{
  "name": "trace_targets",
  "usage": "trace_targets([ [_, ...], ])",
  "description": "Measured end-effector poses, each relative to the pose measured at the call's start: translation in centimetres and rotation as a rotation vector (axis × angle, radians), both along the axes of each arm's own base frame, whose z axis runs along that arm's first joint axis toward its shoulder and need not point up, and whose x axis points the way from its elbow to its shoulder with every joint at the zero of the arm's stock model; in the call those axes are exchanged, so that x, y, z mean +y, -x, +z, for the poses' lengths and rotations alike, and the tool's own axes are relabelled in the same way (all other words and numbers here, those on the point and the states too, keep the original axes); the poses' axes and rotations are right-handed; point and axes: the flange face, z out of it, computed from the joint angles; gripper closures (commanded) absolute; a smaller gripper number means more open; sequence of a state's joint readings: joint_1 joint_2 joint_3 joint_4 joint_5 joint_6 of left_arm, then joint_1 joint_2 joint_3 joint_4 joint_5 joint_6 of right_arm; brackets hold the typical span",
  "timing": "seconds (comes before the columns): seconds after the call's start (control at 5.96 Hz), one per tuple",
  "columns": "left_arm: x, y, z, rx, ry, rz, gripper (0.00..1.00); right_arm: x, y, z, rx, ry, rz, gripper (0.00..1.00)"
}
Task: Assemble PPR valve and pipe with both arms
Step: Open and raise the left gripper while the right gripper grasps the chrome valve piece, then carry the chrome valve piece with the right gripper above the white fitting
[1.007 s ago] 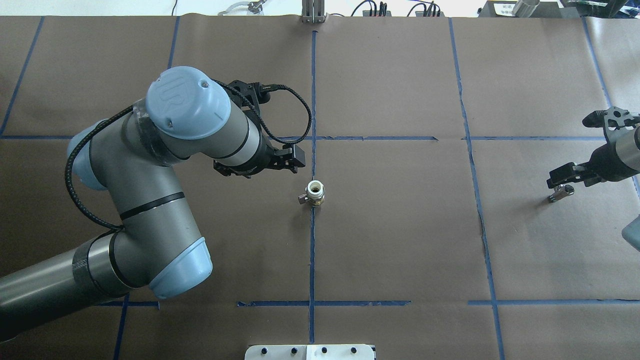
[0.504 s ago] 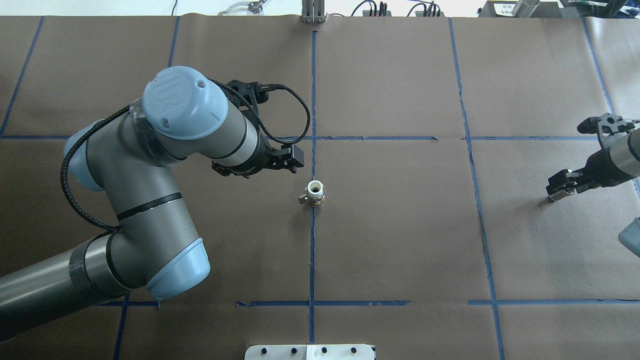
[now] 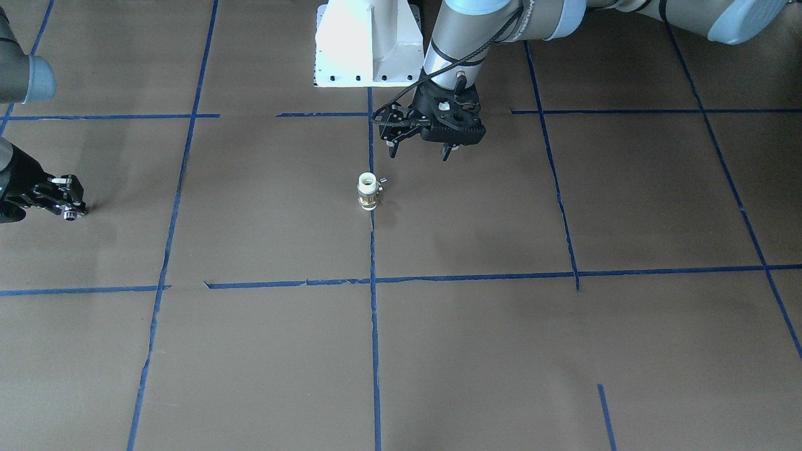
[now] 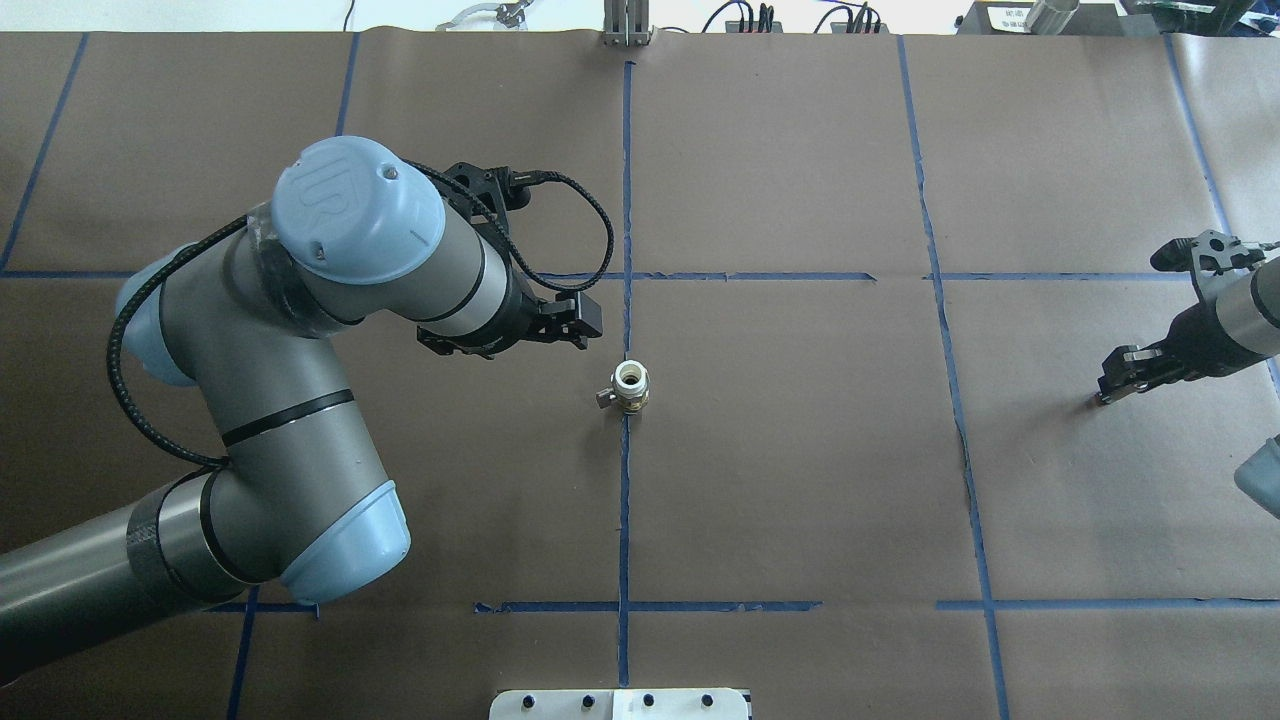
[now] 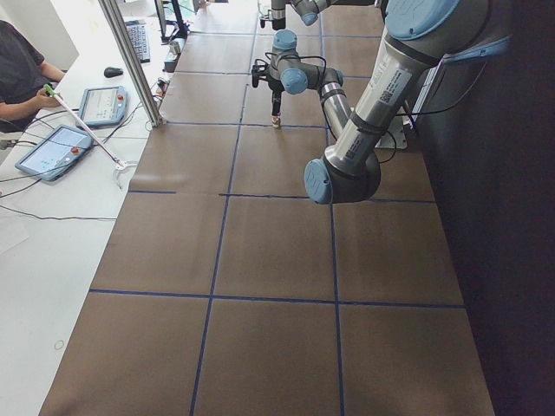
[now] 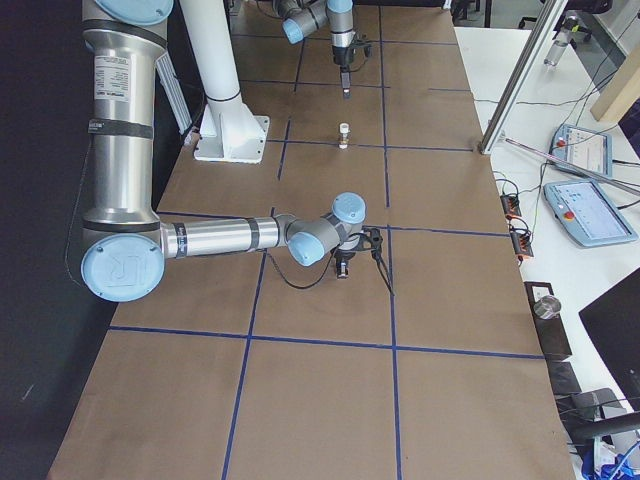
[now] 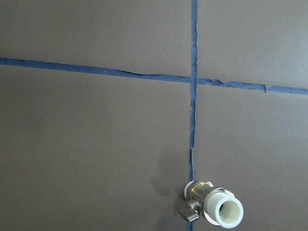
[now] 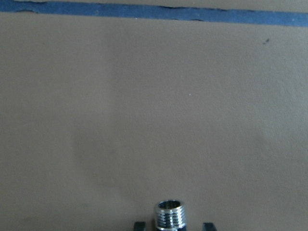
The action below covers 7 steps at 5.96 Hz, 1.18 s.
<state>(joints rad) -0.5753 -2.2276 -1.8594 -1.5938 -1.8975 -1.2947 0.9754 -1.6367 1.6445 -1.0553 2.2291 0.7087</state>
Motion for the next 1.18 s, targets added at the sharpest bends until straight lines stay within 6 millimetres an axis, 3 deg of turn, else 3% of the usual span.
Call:
trace_targets([
  [0.34, 0.0, 0.1, 0.0, 0.001, 0.000, 0.000, 0.01, 0.2, 0.3, 0.0, -0.001, 0.001, -0.007, 1.00],
  [0.67, 0.0, 0.3, -0.1, 0.003, -0.002, -0.003, 0.01, 0.2, 0.5, -1.1, -0.024, -0.003, -0.016, 1.00],
  [0.84, 0.2, 1.0, 0.2, 0.006, -0.005, -0.005, 0.01, 0.2, 0.7, -3.5, -0.057, -0.010, -0.005, 1.00],
  [1.01, 0.8, 2.3, 1.2, 0.005, -0.007, -0.007, 0.01, -0.4, 1.8, -8.3, -0.116, 0.012, 0.053, 1.00],
  [1.18, 1.3, 3.4, 2.6, -0.004, -0.005, -0.007, 0.01, -1.4, 5.1, -15.3, -0.202, 0.076, 0.133, 1.00],
])
